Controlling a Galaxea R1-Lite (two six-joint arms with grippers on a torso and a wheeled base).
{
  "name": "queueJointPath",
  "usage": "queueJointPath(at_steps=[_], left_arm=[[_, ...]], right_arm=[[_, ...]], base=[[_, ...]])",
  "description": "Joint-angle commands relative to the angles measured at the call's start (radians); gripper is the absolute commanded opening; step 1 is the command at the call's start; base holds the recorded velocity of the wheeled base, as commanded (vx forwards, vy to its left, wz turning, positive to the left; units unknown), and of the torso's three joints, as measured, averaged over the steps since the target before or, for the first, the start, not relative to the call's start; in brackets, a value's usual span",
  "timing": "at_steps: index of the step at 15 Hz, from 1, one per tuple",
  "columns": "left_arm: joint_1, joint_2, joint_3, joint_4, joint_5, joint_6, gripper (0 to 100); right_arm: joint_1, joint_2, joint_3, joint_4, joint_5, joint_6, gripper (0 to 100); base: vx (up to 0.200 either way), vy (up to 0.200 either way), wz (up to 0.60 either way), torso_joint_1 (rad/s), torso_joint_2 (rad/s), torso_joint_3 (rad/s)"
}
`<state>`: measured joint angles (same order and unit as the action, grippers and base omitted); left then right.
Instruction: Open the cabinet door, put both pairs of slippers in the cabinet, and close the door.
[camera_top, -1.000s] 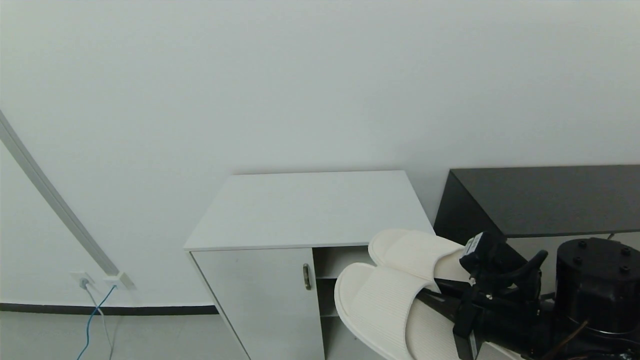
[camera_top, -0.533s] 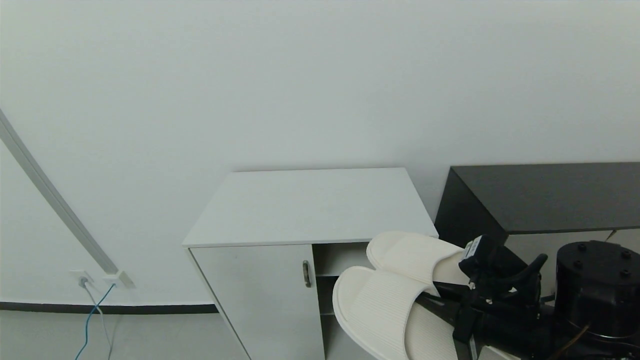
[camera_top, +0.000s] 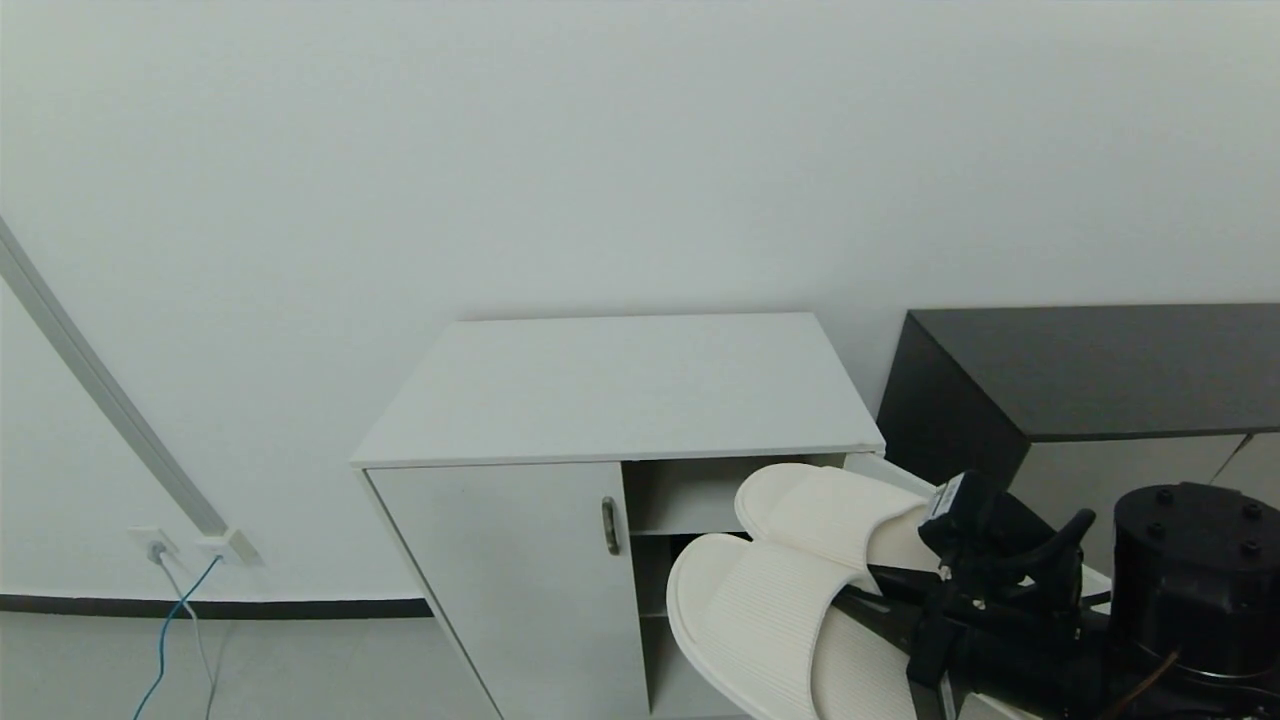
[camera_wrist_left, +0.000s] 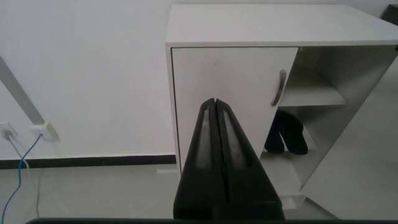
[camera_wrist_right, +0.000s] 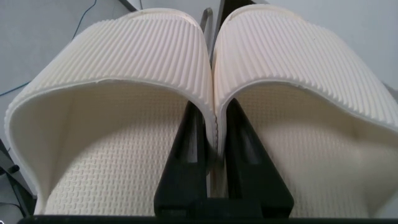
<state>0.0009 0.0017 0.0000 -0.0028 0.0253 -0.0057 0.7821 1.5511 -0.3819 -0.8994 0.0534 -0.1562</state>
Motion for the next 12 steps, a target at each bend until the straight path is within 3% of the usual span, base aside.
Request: queueJointPath(at_steps=[1, 12], left_arm=[[0.001, 0.0, 0.0, 0.0, 0.001, 0.0, 0], [0.001, 0.0, 0.0, 0.0, 0.001, 0.0, 0]], right_arm=[[0.0, 0.001, 0.0, 0.0, 0.0, 0.0, 0], [0.002, 0.006, 0.003, 0.0, 0.002, -0.002, 0]], base=[[0.0, 0.0, 0.0, -0.168, 0.39, 0.227], [0.0, 0.0, 0.0, -0.211, 0.5, 0.299]])
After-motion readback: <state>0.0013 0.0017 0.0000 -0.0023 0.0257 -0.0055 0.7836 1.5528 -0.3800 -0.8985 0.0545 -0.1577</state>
